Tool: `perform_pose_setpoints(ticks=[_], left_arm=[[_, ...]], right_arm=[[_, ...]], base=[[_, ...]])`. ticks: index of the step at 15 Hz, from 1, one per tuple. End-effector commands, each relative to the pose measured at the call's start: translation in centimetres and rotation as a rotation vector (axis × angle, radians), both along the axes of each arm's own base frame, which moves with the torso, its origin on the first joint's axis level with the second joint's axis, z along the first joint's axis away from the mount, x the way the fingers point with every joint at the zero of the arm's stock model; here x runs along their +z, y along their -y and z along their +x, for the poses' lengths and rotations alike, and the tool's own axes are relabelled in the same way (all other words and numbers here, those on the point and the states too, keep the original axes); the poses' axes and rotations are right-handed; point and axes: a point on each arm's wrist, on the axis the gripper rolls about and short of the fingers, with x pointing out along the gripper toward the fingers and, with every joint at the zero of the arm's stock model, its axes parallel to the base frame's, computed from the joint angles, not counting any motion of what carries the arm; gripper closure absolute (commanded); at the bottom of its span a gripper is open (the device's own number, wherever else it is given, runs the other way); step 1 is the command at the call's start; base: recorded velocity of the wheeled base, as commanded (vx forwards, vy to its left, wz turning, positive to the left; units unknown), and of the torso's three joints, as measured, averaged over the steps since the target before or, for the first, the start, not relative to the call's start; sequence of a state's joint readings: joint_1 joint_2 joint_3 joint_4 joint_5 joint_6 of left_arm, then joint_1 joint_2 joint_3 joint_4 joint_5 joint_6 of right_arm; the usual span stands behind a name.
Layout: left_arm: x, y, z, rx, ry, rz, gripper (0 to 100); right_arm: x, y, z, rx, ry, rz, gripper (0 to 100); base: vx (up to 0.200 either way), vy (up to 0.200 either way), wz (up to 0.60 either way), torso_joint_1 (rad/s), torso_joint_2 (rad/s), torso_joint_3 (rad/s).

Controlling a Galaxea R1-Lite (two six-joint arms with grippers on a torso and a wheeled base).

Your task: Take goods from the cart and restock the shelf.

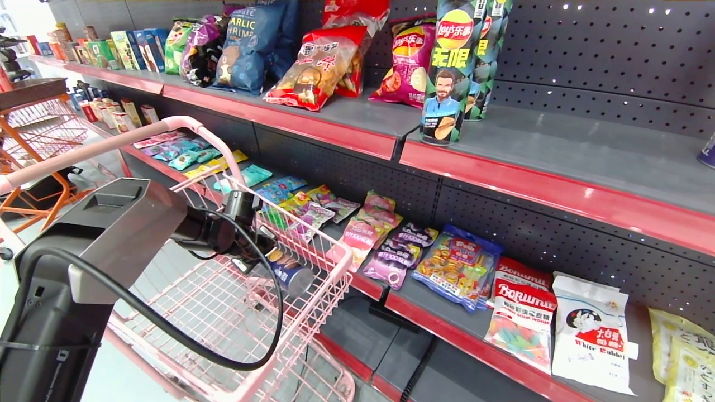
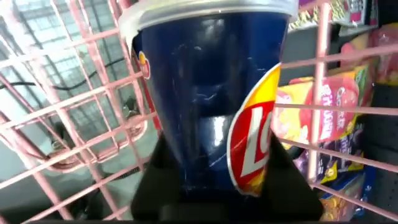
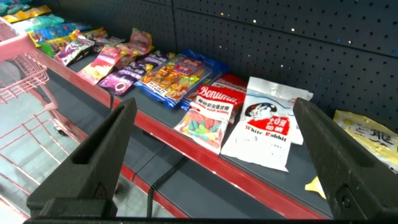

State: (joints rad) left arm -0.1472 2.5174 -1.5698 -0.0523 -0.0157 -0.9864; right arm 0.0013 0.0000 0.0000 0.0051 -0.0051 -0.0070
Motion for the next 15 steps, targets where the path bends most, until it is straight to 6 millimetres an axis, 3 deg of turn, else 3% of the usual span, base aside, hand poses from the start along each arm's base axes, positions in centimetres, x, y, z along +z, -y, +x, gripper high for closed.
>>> perform_pose_setpoints(ticks=[1,5,9,11,12,13,15], left_arm=[[0.8,-0.2,-0.1,0.005,0.005,0.006,100],[3.8,-0.2,-0.2,0.003,0.059,0.0,100],[5.3,-0.3,-1.0,0.005,0.037,0.009,100],[7.1,-0.5,-2.2,-0.015,0.034,0.031,100],[7.1,-0.5,-2.2,-0.018,0.033,0.033,100],[8.6,-0.7,-4.0,-0.092,0.045,0.09,100],[10.9,-0.8,-5.5,-0.129,0.096,0.115,100]], right_arm=[[0.0,0.0,0.0,0.001,0.001,-0.001,0],[0.0,0.0,0.0,0.001,0.001,-0.001,0],[0.0,0.0,0.0,0.002,0.001,-0.001,0],[0.0,0.0,0.0,0.002,0.001,-0.001,0],[0.0,0.0,0.0,0.002,0.001,-0.001,0],[0.0,0.0,0.0,0.002,0.001,-0.001,0],[0.0,0.0,0.0,0.002,0.001,-0.001,0]], base=[[0.0,0.0,0.0,0.0,0.0,0.0],[0.0,0.0,0.0,0.0,0.0,0.0],[0.0,0.0,0.0,0.0,0.0,0.0],[0.0,0.0,0.0,0.0,0.0,0.0],[0.0,0.0,0.0,0.0,0.0,0.0],[0.0,0.0,0.0,0.0,0.0,0.0],[0.0,0.0,0.0,0.0,0.0,0.0]])
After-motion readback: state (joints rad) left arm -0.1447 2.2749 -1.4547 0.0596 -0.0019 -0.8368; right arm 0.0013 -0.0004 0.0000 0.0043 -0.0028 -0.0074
